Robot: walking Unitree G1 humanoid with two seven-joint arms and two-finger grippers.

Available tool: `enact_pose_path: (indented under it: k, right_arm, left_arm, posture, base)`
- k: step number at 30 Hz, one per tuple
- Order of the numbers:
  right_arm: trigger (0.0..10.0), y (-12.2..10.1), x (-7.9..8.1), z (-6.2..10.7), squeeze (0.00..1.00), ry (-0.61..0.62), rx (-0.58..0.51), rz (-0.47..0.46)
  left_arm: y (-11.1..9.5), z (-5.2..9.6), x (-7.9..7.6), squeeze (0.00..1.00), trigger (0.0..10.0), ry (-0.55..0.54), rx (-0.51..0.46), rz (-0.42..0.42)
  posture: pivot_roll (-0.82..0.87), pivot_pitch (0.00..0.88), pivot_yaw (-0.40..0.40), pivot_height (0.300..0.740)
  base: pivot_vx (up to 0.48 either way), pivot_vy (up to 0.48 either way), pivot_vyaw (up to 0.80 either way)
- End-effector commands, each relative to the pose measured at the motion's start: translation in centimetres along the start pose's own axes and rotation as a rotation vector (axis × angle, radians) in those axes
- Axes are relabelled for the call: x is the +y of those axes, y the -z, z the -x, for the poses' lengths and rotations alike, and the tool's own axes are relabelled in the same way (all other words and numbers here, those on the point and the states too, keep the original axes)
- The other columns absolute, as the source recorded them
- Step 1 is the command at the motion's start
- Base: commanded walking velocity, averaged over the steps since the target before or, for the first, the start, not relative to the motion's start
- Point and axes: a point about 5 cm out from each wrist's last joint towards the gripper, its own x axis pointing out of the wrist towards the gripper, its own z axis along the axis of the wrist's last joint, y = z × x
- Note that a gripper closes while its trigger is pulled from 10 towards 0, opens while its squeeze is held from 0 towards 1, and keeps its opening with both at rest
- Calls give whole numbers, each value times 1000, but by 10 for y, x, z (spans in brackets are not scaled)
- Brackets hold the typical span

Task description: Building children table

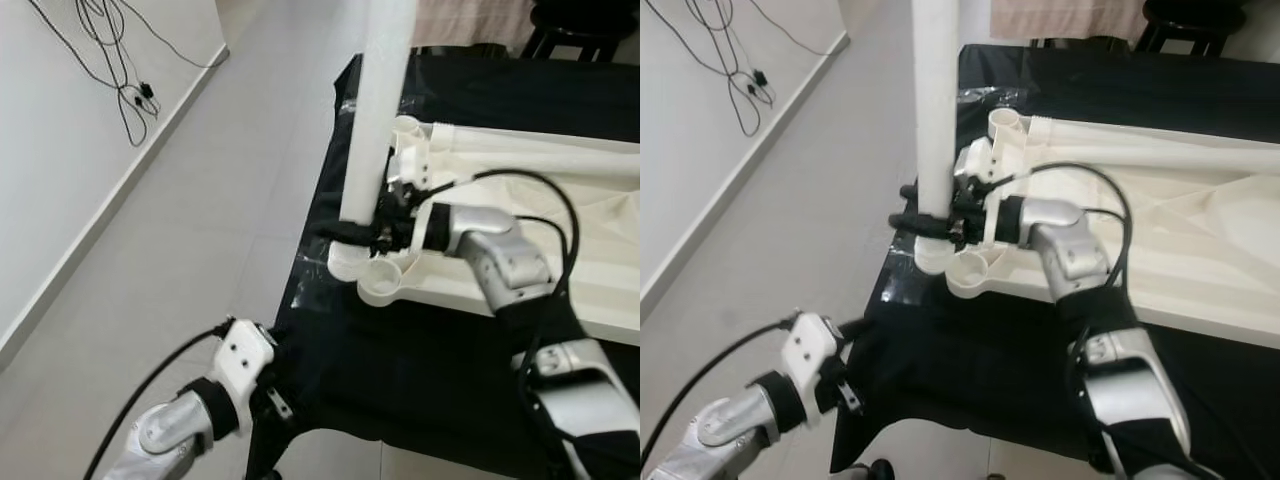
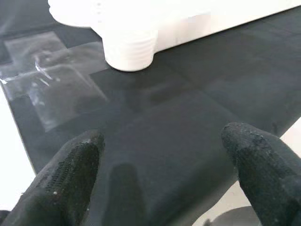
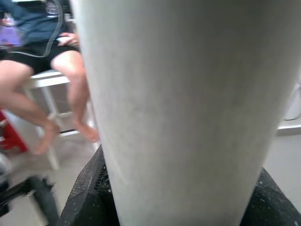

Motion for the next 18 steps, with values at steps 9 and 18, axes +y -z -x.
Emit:
enact_pose_path:
  k: [9,18]
  right_arm:
    - [10000,-3,-2,22,0,-110,-9,-35]
    - [10000,-12,-16,48,0,-75,-9,-45]
  left_arm:
    - [-2,11,-2,0,10000,-46,-5,-40]
    - [-4,19,-14,0,10000,-17,-13,-58]
  posture:
    - [-32,318,9,740]
    - [-16,345,22,740]
  base:
    - [0,0,0]
    - [0,0,0]
